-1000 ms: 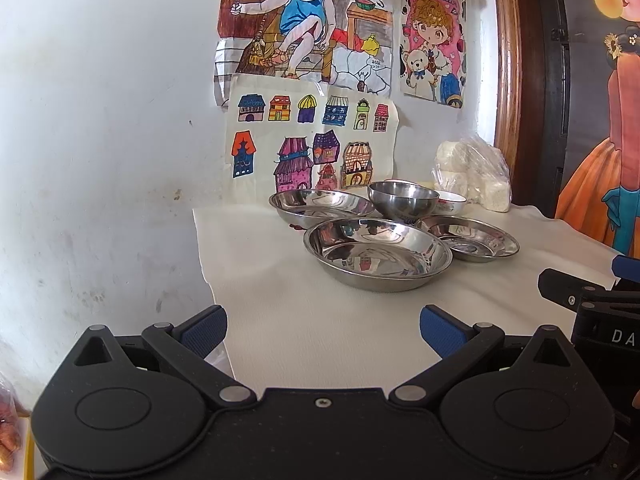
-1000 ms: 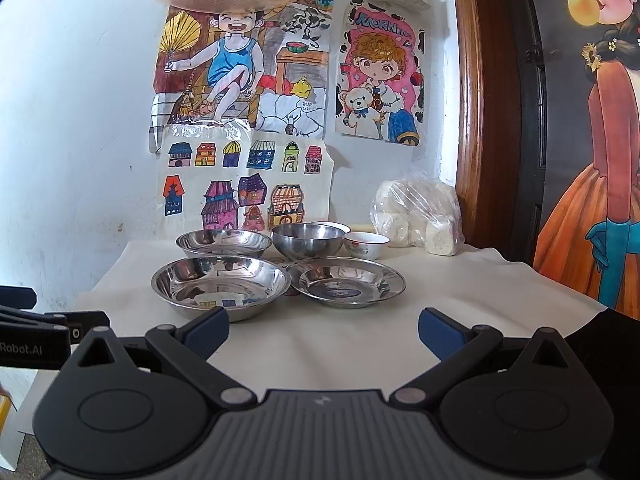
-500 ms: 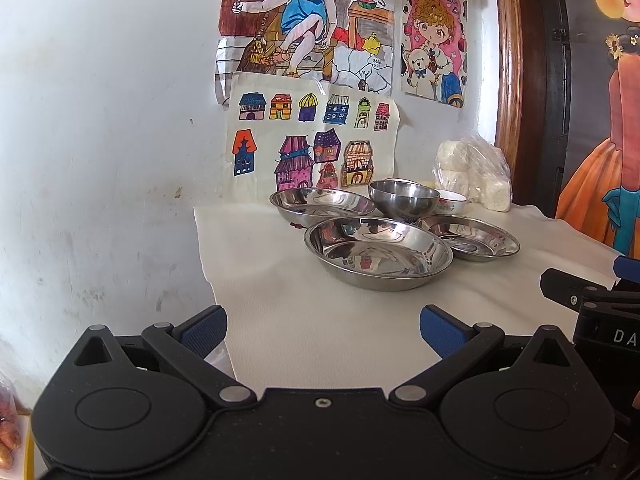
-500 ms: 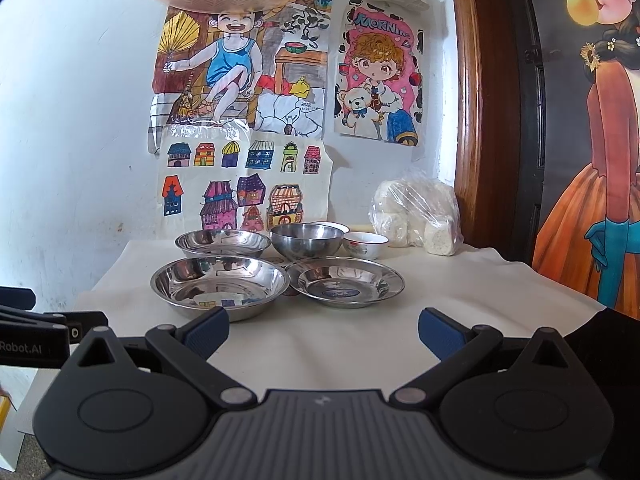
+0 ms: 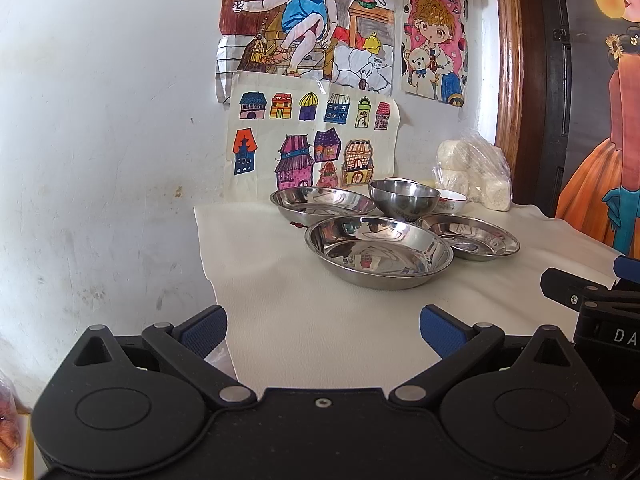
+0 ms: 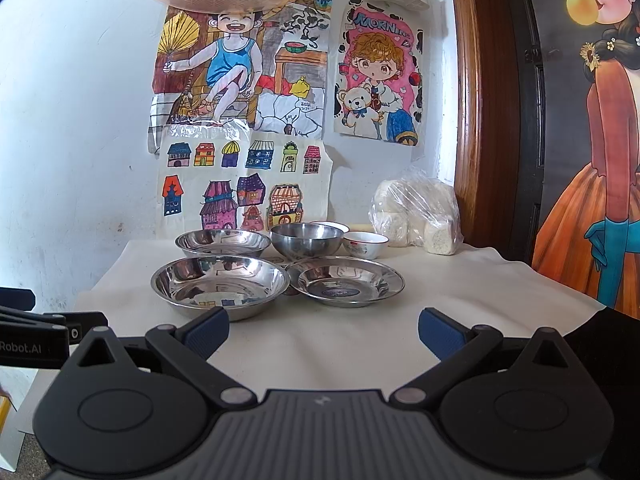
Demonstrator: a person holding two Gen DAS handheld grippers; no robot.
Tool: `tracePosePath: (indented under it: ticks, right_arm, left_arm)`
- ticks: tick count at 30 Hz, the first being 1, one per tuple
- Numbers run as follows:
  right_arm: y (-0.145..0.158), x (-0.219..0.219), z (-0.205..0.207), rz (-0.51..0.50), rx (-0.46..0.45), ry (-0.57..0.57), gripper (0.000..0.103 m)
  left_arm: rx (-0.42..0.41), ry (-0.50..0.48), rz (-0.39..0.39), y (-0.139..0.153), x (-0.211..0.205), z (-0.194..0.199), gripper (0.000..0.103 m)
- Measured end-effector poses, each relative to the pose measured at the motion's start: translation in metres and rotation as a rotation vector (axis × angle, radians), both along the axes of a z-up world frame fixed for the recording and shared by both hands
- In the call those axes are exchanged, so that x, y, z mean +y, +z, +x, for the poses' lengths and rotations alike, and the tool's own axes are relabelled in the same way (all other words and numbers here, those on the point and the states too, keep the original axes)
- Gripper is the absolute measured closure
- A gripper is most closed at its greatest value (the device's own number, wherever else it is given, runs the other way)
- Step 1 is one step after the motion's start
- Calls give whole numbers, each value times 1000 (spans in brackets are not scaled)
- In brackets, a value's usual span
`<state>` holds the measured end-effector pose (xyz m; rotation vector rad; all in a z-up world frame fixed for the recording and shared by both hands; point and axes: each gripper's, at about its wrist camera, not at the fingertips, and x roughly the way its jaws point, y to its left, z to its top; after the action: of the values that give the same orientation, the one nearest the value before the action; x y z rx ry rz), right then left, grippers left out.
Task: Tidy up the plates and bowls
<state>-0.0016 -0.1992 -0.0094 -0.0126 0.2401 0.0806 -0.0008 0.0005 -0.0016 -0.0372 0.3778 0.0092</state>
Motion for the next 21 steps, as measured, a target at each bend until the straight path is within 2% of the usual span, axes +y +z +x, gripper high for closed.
tracePosePath:
  ticks: [12,21]
  right_arm:
    - [-2,-3,1,11,10,-6,0]
    - [-9,-7,18,16,42,-8,0]
  left_arm:
    - [13,14,-19,-2,6,5,1]
    - [24,4,-45,8,22,34,1]
